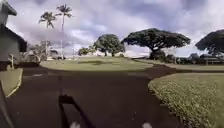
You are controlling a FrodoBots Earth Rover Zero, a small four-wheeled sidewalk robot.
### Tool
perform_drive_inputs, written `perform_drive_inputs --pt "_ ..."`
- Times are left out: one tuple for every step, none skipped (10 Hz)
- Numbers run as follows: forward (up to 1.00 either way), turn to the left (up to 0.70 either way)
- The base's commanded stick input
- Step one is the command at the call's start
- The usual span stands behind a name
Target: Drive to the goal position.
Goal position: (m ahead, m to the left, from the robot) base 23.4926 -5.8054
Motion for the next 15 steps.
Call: perform_drive_inputs --pt "0.5 0.0" --pt "0.5 0.0" --pt "0.5 0.0" --pt "0.5 0.0" --pt "0.5 0.0" --pt "0.5 0.0" --pt "0.5 0.0" --pt "0.5 0.0" --pt "0.5 0.0" --pt "0.5 0.0" --pt "0.5 0.0" --pt "0.5 0.0" --pt "0.5 0.0" --pt "0.5 0.0" --pt "0.5 0.0"
